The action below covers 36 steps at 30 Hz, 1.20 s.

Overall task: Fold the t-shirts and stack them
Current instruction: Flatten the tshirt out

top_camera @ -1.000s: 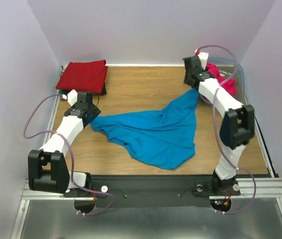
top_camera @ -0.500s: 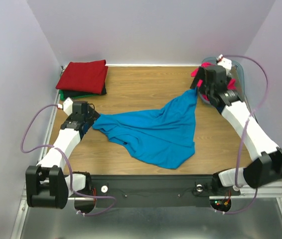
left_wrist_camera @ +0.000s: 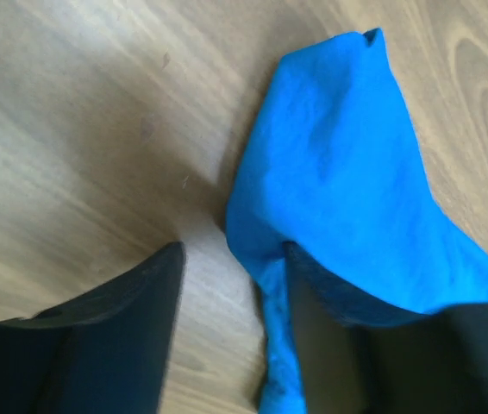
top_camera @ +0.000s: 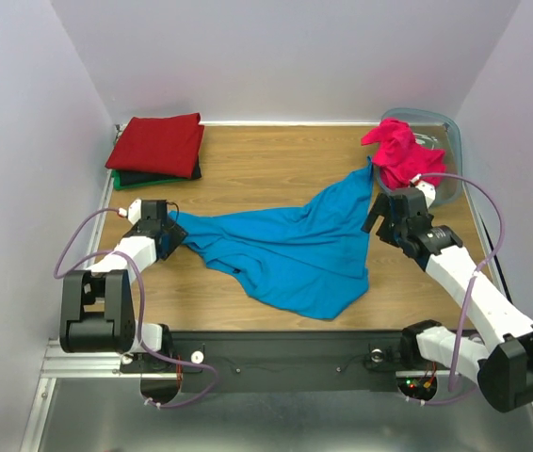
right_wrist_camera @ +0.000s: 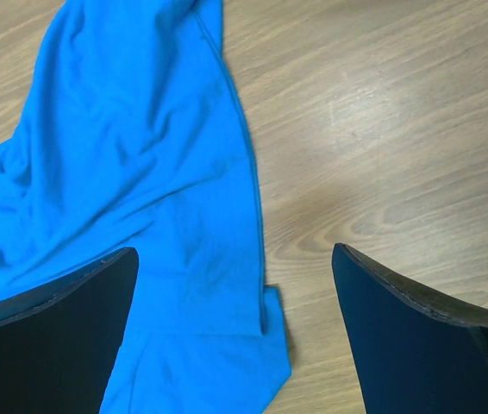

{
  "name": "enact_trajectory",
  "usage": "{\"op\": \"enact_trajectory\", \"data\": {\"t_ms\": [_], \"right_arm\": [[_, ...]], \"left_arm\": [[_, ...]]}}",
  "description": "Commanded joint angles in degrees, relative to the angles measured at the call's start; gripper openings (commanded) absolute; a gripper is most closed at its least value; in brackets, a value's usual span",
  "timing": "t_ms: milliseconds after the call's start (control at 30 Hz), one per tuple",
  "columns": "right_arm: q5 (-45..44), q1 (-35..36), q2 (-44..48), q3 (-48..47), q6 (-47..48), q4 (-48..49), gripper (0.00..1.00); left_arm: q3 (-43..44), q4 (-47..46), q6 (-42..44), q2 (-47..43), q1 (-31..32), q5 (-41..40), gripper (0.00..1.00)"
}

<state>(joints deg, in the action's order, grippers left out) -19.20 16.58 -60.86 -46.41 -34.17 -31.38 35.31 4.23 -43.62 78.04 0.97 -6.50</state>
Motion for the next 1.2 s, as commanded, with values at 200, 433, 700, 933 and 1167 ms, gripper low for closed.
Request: {"op": "enact_trajectory", "data": {"t_ms": [200,433,700,933,1167], "right_arm": [[3.29,0.03,2.85,2.82,-0.81,2.20,1.00],[4.17,0.03,2.50,4.05,-1.33,2.20,1.00],[5.93,0.03,-0.66,5.72,-1.43,2.28,1.00],[12.43,1.26,-4.09,8.53,-2.73,4.48,0.94],[16.74,3.63,-6.81,10.55,-4.41,9.40,0.64]], "left_arm": [[0.81,-3.96,0.20,3.69,-0.45,0.17,0.55],[0.20,-3.09,0.29,2.04,-1.76,1.93,0.08],[-0.24,3.14,0.11,-9.21,-1.76,1.58,0.00],[0.37,6.49,0.99,-17.56,-1.76,3.77,0.00],[0.64,7.81,1.43,-20.03,-1.76,5.18,0.00]]}}
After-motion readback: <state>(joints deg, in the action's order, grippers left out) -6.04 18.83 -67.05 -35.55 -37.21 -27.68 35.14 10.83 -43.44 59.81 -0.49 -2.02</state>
